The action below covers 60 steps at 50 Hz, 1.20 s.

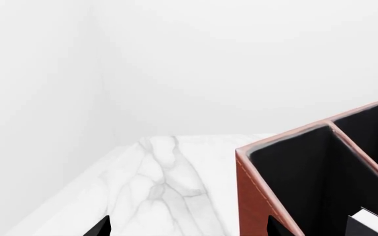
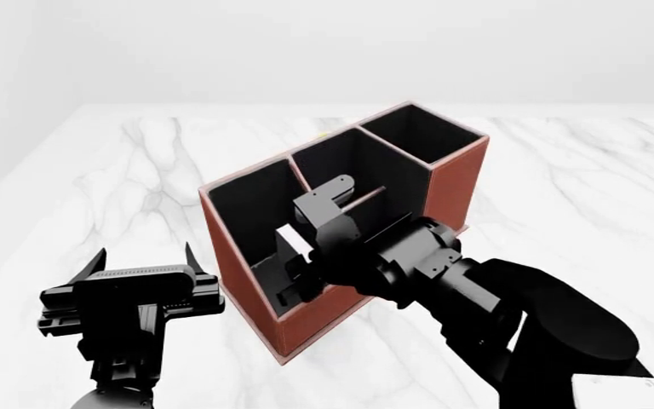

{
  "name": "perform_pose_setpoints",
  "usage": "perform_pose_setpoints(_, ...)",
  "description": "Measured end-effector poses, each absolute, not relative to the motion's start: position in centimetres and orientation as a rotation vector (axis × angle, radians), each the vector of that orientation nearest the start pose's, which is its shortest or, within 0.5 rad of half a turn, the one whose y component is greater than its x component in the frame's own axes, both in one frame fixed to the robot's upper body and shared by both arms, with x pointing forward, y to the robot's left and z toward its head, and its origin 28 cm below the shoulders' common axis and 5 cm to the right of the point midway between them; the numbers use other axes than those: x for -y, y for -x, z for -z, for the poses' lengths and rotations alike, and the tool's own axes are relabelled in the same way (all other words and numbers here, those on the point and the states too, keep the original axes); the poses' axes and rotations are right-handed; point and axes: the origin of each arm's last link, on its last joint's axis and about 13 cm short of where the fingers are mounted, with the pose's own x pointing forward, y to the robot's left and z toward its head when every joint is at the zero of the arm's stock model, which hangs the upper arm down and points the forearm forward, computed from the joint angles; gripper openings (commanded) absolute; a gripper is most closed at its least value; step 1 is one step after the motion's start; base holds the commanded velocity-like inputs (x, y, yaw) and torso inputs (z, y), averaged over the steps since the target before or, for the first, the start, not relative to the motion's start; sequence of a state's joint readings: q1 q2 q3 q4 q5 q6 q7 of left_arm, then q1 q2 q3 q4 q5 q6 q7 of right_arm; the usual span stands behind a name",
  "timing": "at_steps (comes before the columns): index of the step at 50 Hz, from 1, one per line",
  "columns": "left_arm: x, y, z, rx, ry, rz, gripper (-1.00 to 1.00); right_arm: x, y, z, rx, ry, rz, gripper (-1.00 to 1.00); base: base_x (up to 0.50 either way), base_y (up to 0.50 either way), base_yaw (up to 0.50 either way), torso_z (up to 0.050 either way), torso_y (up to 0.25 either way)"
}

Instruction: Pick up the book and place it in the left compartment of the caddy.

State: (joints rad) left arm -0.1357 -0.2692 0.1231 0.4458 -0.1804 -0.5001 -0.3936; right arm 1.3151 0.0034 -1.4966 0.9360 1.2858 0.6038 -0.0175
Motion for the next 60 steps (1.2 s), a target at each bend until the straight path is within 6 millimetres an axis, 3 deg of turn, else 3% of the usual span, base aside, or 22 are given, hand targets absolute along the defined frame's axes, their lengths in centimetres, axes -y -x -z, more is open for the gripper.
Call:
perform_pose_setpoints(4, -22.8, -22.5, -10.1, 0.068, -0.113, -0.206, 1.0, 0.8, -37.4, -13.3, -0.717, 0.307, -0.606, -1.0, 0.0, 0.0, 0.0, 0.003, 0.0)
perform_pose_setpoints(5, -22.8, -22.5, -10.1, 0.067, -0.113, -0.206, 1.0, 0.9, -37.4, -13.3, -0.717, 0.307, -0.605, 1.0, 0.0, 0.0, 0.0, 0.0, 0.0)
perform_pose_setpoints(25, -22.8, -22.4, -10.1, 0.068, -0.111, -0.208, 1.0, 0.7, -37.9, -14.7, -0.662, 0.302, -0.605, 1.0, 0.0, 0.0, 0.0, 0.0, 0.0)
perform_pose_setpoints(38, -22.9, -22.3, -10.2, 0.071, -0.112, -0.212, 1.0, 2.8, -36.5, -21.6, -0.512, 0.216, -0.564, 1.0, 0.0, 0.0, 0.0, 0.0, 0.001)
perform_pose_setpoints(43, -22.9, -22.3, -10.3, 0.074, -0.112, -0.213, 1.0, 4.4, -35.0, -23.0, -0.428, 0.189, -0.526, 1.0, 0.0, 0.0, 0.0, 0.0, 0.0)
perform_pose_setpoints(47, -22.9, -22.2, -10.3, 0.076, -0.112, -0.214, 1.0, 5.8, -33.3, -22.0, -0.319, 0.183, -0.463, 1.0, 0.0, 0.0, 0.0, 0.0, 0.0)
perform_pose_setpoints(60, -22.8, -22.1, -10.3, 0.082, -0.108, -0.208, 1.0, 8.8, -27.9, -15.5, 0.106, 0.155, -0.148, 1.0, 0.0, 0.0, 0.0, 0.0, 0.0)
